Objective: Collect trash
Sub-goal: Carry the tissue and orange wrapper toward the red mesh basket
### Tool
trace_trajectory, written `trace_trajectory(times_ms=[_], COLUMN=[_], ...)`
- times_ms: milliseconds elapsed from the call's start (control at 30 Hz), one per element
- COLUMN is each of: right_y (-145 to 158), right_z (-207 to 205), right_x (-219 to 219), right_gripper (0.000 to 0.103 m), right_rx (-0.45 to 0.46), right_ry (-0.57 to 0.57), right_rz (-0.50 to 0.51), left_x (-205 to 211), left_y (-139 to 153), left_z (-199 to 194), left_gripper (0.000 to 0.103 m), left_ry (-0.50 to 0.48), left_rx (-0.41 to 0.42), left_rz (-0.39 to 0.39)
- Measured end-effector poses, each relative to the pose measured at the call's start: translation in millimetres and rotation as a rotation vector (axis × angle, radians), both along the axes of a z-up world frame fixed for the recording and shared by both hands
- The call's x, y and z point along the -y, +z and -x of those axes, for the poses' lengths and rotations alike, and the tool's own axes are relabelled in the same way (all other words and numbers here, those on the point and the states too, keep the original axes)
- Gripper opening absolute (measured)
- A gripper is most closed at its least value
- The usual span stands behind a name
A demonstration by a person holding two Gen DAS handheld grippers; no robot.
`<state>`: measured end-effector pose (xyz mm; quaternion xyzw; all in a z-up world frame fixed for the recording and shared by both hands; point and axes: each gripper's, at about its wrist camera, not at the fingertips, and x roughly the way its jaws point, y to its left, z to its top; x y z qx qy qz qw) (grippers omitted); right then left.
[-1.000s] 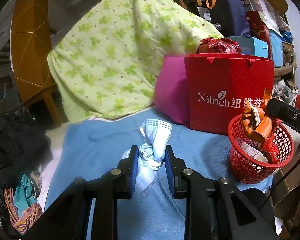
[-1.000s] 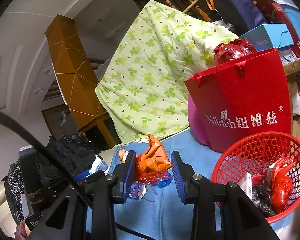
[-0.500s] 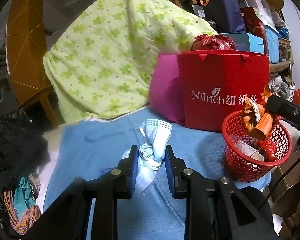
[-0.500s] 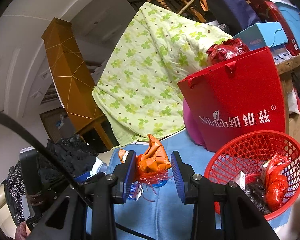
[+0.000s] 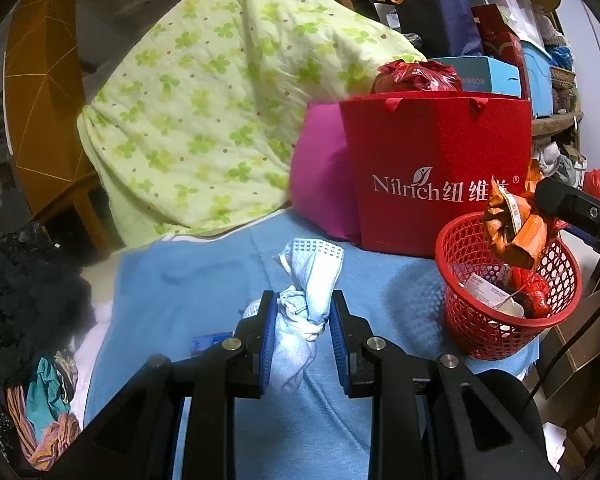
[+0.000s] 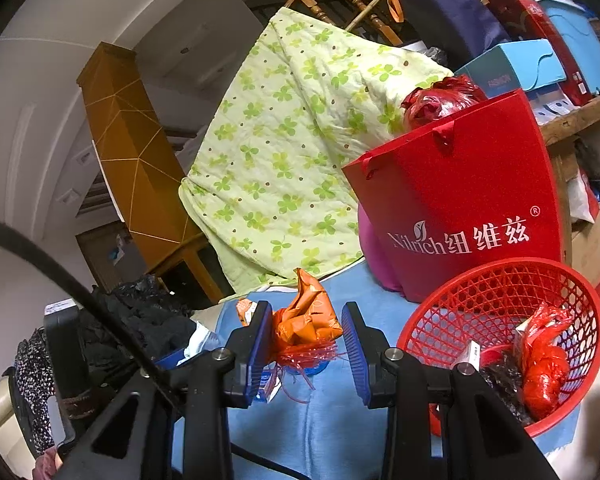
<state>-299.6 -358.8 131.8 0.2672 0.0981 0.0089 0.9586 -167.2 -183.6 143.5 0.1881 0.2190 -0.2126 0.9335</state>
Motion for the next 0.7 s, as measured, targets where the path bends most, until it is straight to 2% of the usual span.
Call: trace_trajectory(times_ms=[700], right_y=[-8], right_z=[8], right_x=[13], right_gripper=[0.039], right_rx=[-0.005], right_ry=[-0.03], right_rz=[-0.035], left_x=[18], left_y=[-7], left_z=[4], left_gripper=[0.027], left_ry=[-0.035], left_rx=[-0.004], left_rz=[-0.034])
